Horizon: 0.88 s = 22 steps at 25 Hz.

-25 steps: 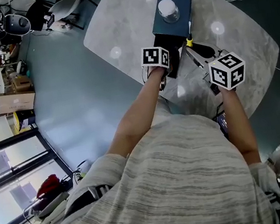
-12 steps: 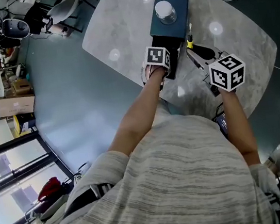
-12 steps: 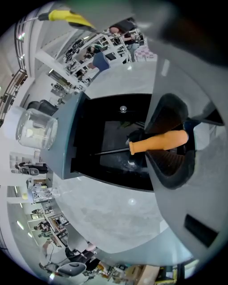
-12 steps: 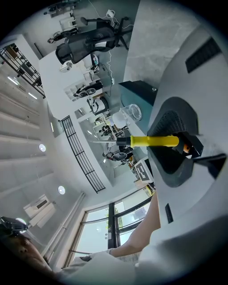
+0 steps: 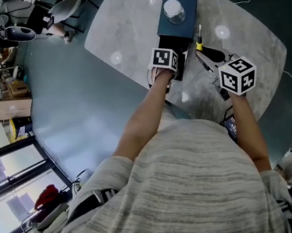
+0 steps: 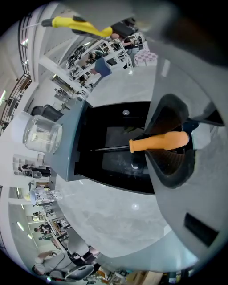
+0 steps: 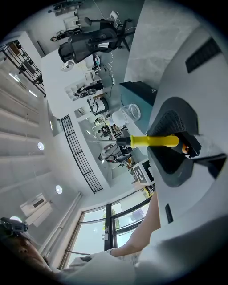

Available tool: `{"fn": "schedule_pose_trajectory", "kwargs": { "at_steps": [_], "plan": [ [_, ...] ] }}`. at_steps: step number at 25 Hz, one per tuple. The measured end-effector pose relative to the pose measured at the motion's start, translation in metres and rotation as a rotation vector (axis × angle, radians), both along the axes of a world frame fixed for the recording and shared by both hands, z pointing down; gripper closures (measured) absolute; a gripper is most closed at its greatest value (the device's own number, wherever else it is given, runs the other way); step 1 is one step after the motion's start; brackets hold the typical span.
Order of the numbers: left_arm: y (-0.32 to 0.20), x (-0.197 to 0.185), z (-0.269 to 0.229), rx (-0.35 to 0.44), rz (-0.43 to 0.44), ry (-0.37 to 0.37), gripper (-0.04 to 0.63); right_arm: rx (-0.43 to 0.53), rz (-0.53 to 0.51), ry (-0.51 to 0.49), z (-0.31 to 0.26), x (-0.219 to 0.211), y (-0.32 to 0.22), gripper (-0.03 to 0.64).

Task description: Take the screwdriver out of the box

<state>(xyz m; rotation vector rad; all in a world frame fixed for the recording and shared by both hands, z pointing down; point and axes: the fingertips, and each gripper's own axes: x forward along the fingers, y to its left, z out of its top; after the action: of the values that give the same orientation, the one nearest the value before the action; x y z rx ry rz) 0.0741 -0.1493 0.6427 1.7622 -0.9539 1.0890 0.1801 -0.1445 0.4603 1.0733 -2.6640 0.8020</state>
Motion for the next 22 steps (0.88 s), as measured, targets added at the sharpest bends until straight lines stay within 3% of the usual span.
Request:
{"fn": "schedule_pose_trajectory", "kwargs": {
  "at_steps": [7,11,17,22],
  "plan": [
    [0.007,0.011,-0.015,0.090,0.178,-0.020,0.482,0.010,0.011,0.016,-0.004,-0.004,0.005,0.551],
    [0.011,0.019,-0.022,0.131,0.232,0.012,0.483,0.014,0.020,0.021,-0.005,-0.005,0.005,0.551],
    [0.007,0.030,-0.053,0.240,0.213,0.150,0.483,0.030,0.051,0.011,-0.011,-0.007,0.006,0.551],
    [-0.003,0.030,-0.096,0.382,0.148,0.280,0.483,0.055,0.083,-0.010,-0.021,-0.009,0.005,0.551]
  ]
}}
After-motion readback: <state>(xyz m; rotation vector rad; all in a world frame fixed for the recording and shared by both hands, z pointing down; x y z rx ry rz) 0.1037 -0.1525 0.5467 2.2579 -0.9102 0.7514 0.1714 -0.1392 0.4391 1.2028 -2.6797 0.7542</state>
